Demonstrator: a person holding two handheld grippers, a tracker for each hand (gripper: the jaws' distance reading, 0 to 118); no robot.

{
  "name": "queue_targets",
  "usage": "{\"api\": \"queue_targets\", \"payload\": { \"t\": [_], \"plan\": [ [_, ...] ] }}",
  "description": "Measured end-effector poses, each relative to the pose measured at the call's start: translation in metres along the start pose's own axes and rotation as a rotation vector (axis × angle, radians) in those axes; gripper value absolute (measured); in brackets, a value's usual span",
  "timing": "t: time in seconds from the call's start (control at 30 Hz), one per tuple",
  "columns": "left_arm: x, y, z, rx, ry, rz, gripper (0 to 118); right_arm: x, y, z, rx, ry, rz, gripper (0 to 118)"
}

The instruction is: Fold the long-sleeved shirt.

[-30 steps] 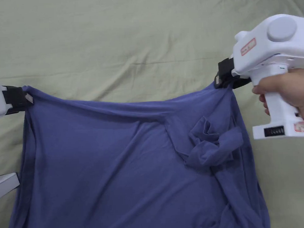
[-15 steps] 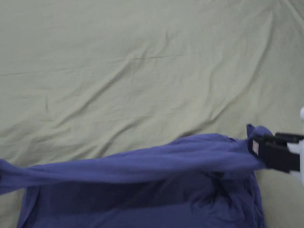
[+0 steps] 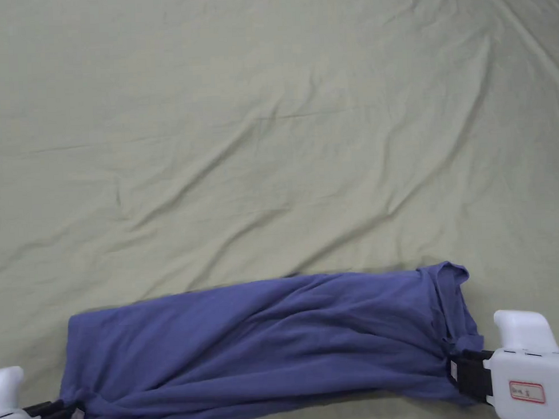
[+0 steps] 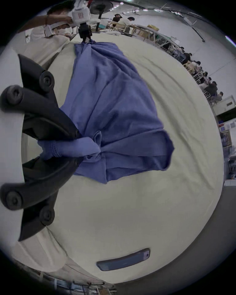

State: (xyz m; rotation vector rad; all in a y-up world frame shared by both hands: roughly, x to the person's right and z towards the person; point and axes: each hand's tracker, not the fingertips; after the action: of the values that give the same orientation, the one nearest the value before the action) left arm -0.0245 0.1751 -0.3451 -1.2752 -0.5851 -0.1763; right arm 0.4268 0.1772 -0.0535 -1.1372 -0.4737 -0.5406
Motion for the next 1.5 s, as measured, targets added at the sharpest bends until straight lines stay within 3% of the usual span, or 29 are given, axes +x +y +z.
{"api": "queue_targets", "payload": {
  "t": [0.07, 0.17, 0.2, 0.23, 0.27, 0.3, 0.33, 0.37, 0.43, 0.53, 0.57, 0.6, 0.63, 0.67, 0.7, 0.77, 0.83, 0.9, 0.93, 0.97, 1.0, 1.1, 1.27, 1.4, 1.5],
  "plan": [
    [0.003, 0.006, -0.001, -0.001, 0.001, -0.010, 1, -0.005, 0.003, -0.002, 0.008, -0.014, 0.005, 17],
    [0.003, 0.011, -0.009, -0.020, 0.017, -0.017, 1, -0.009, 0.010, -0.003, -0.025, -0.034, 0.075, 17],
    [0.004, 0.013, -0.005, -0.023, 0.019, -0.015, 1, -0.009, 0.015, 0.000, -0.048, -0.030, 0.102, 22],
    [0.005, 0.016, 0.000, -0.022, 0.002, 0.015, 3, -0.009, 0.022, 0.010, -0.067, -0.037, 0.111, 41],
    [0.004, 0.016, 0.013, 0.010, -0.043, 0.060, 26, -0.011, 0.029, 0.026, -0.055, -0.053, 0.105, 92],
    [0.004, 0.017, 0.028, 0.068, -0.071, 0.090, 83, -0.013, 0.035, 0.042, -0.030, -0.072, 0.113, 118],
    [0.006, 0.018, 0.041, 0.117, -0.099, 0.098, 118, -0.016, 0.040, 0.068, 0.069, -0.044, 0.132, 118],
    [0.008, 0.014, 0.059, 0.246, -0.149, 0.066, 117, -0.020, 0.042, 0.090, 0.180, -0.015, 0.155, 117],
    [0.018, 0.023, 0.074, 0.226, -0.128, 0.098, 118, -0.032, 0.048, 0.109, 0.221, -0.018, 0.210, 118],
    [0.023, 0.019, 0.080, 0.234, -0.113, 0.071, 118, -0.063, 0.052, 0.124, 0.254, -0.006, 0.218, 118],
    [0.024, 0.018, 0.075, 0.225, -0.121, 0.064, 118, -0.071, 0.050, 0.120, 0.254, 0.016, 0.232, 106],
    [0.024, 0.017, 0.068, 0.207, -0.131, 0.065, 118, -0.078, 0.047, 0.112, 0.236, 0.064, 0.247, 70],
    [0.022, 0.014, 0.062, 0.172, -0.144, 0.084, 103, -0.076, 0.047, 0.097, 0.209, 0.108, 0.254, 12],
    [0.023, 0.012, 0.059, 0.133, -0.174, 0.110, 25, -0.079, 0.046, 0.088, 0.158, 0.162, 0.249, 3],
    [0.016, 0.012, 0.054, 0.127, -0.195, 0.118, 0, -0.079, 0.046, 0.083, 0.137, 0.217, 0.217, 3],
    [-0.002, 0.011, 0.045, 0.159, -0.211, 0.146, 0, -0.081, 0.045, 0.082, 0.122, 0.297, 0.234, 3],
    [-0.032, 0.015, 0.037, 0.125, -0.334, 0.188, 0, -0.084, 0.046, 0.087, 0.148, 0.324, 0.284, 3],
    [-0.071, 0.020, 0.019, 0.079, -0.569, 0.305, 23, -0.090, 0.044, 0.091, 0.171, 0.351, 0.359, 3],
    [-0.082, 0.024, 0.016, 0.053, -0.661, 0.372, 23, -0.091, 0.044, 0.093, 0.179, 0.387, 0.380, 3],
    [-0.096, 0.027, 0.003, 0.010, -0.706, 0.424, 86, -0.092, 0.043, 0.095, 0.190, 0.439, 0.387, 3],
    [-0.109, 0.031, -0.002, 0.020, -0.744, 0.423, 118, -0.092, 0.043, 0.095, 0.188, 0.493, 0.390, 3],
    [-0.120, 0.031, -0.017, -0.016, -0.618, 0.444, 118, -0.091, 0.044, 0.091, 0.154, 0.593, 0.370, 3],
    [-0.097, 0.038, -0.058, -0.052, -0.906, 0.509, 118, -0.097, 0.043, 0.080, 0.120, 0.648, 0.344, 3],
    [-0.063, 0.045, -0.069, -0.053, -0.842, 0.362, 118, -0.098, 0.042, 0.077, 0.112, 0.684, 0.322, 3],
    [-0.073, 0.045, -0.071, -0.063, -0.831, 0.379, 118, -0.100, 0.042, 0.078, 0.110, 0.706, 0.318, 3]
  ]
}}
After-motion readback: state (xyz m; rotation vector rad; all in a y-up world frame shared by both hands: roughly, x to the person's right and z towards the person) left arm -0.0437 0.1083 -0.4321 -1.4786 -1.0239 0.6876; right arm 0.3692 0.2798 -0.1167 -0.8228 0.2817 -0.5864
